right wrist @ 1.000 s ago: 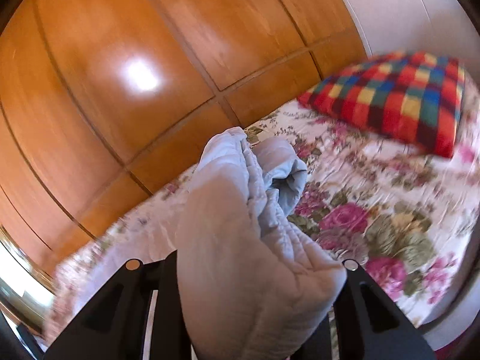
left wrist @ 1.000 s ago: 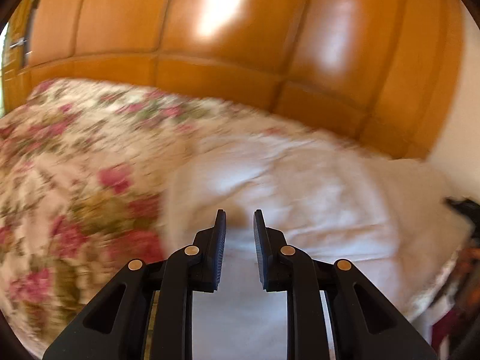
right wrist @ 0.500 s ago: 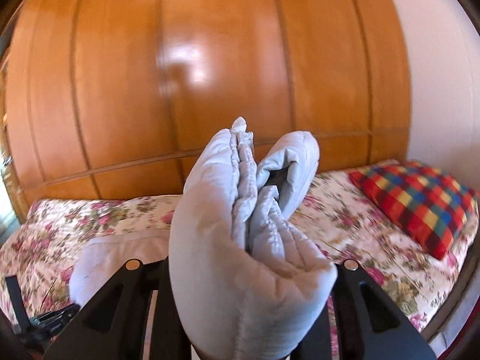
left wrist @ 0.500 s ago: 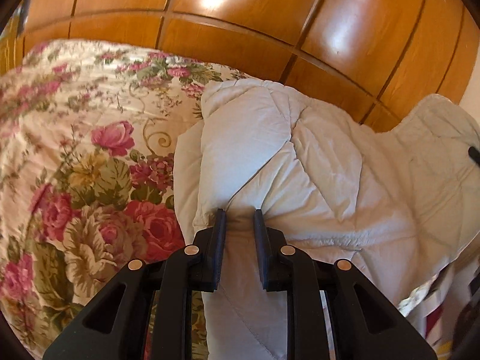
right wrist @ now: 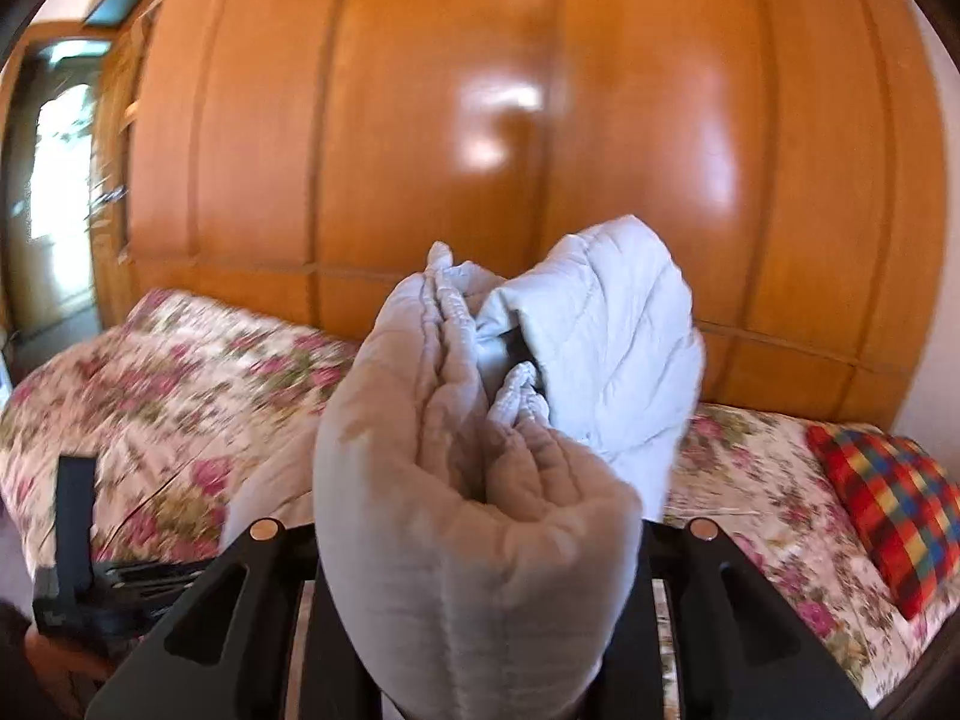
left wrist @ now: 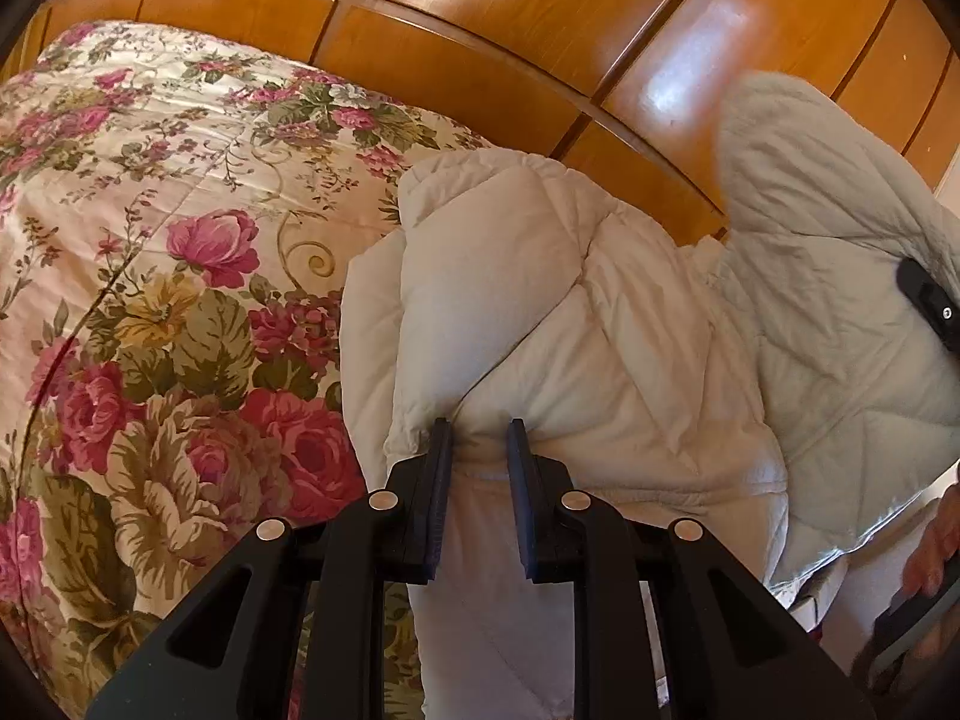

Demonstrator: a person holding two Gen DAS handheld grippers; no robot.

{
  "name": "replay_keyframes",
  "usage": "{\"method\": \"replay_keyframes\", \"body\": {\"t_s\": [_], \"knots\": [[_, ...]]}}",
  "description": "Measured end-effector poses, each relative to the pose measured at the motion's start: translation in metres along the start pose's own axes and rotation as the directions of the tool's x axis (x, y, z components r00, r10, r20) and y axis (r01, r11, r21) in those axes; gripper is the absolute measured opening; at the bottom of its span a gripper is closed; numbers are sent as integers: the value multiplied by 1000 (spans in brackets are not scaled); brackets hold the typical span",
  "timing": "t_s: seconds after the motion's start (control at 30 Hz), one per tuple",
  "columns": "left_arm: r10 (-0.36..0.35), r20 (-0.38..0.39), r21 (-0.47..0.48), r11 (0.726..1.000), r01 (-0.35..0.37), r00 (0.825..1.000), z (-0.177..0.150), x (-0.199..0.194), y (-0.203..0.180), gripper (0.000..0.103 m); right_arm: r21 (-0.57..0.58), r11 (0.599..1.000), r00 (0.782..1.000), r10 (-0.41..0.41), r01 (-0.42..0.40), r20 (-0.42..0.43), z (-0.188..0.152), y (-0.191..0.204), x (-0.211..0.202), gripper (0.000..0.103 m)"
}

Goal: Fold small clothes

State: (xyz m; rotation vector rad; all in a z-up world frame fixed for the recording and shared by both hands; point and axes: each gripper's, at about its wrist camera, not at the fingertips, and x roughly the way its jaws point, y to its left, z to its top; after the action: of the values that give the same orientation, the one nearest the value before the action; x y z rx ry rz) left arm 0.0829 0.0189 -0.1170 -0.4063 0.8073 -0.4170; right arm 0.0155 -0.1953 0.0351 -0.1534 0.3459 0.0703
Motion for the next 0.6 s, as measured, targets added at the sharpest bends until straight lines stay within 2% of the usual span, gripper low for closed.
{"method": "replay_keyframes", "body": {"t_s": [0.17, 0.3, 0.43, 0.6], "knots": [[-22, -8, -8, 1000, 22, 1000, 2, 0, 5, 18, -125, 989, 996, 68, -75, -58, -12, 41, 18, 26], [-39, -6, -28, 999, 39, 999, 3, -2, 10, 18, -193, 967, 981, 143, -166, -127, -28, 64, 34, 31], [-82, 24, -78, 993, 84, 996, 5, -12, 20, 18, -293, 924, 963, 201, -247, -181, -50, 88, 44, 44], [-149, 82, -140, 977, 159, 985, 11, -29, 36, 18, -354, 882, 944, 247, -312, -217, -71, 101, 50, 62]]}}
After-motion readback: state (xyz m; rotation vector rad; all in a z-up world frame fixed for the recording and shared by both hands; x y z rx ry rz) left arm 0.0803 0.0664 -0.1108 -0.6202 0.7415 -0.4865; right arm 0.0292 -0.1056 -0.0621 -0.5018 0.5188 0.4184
